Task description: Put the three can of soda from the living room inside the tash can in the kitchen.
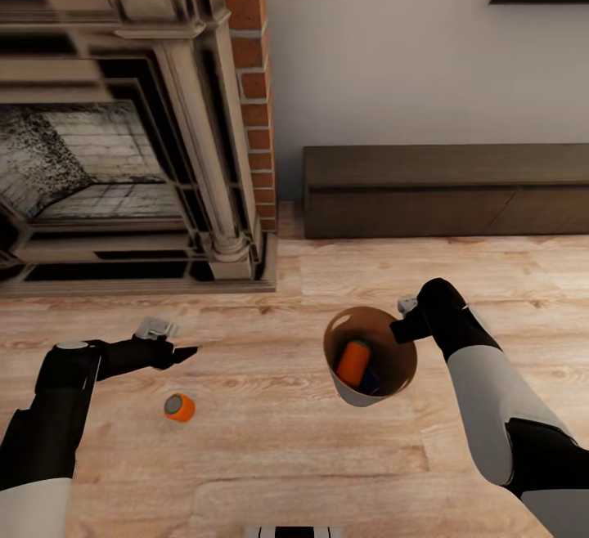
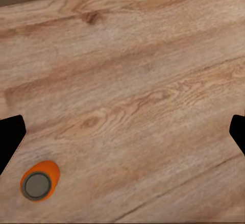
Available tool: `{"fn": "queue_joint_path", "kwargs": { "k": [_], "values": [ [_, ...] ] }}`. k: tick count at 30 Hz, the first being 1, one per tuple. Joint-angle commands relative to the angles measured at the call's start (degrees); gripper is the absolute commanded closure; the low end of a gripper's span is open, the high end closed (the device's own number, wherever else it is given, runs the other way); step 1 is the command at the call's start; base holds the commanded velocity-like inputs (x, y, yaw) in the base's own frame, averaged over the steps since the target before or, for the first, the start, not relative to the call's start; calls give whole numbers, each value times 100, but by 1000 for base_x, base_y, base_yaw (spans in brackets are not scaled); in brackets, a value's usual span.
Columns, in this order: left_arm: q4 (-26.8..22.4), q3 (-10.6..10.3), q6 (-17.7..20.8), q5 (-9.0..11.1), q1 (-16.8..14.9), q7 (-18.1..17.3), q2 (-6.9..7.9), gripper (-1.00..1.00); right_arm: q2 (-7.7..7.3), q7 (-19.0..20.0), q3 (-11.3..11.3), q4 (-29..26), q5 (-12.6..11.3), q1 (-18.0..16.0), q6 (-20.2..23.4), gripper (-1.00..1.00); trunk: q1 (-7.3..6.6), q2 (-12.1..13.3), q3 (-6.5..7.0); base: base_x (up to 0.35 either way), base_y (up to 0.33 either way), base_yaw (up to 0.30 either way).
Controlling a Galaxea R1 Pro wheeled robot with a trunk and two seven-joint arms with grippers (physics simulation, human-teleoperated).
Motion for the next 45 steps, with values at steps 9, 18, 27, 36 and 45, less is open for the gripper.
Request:
{"fn": "queue_joint_path", "kwargs": {
  "k": [9,18,27,36,45],
  "values": [
    [490,-8,-48,10,-8,487,-1,-100,-7,-2,-6,-7,-92,-2,49,100,-1,0,1,123,233,0],
    [759,-13,-42,20,-4,884,-25,-100,-104,72,-25,-8,-113,-125,49,100,-1,0,1,225,174,0],
    [877,6,-47,20,0,1106,-148,-100,-588,94,-21,-5,-87,-881,49,100,21,-40,-17,29,22,0],
    [1205,23,-299,21,0,1561,-178,-100,-828,153,0,12,-80,-1181,49,100,219,-401,-179,1,0,0],
    [1467,36,-455,24,0,1873,-137,-100,-837,170,12,181,-80,-1785,49,100,417,-762,-340,0,0,0]
  ]
}}
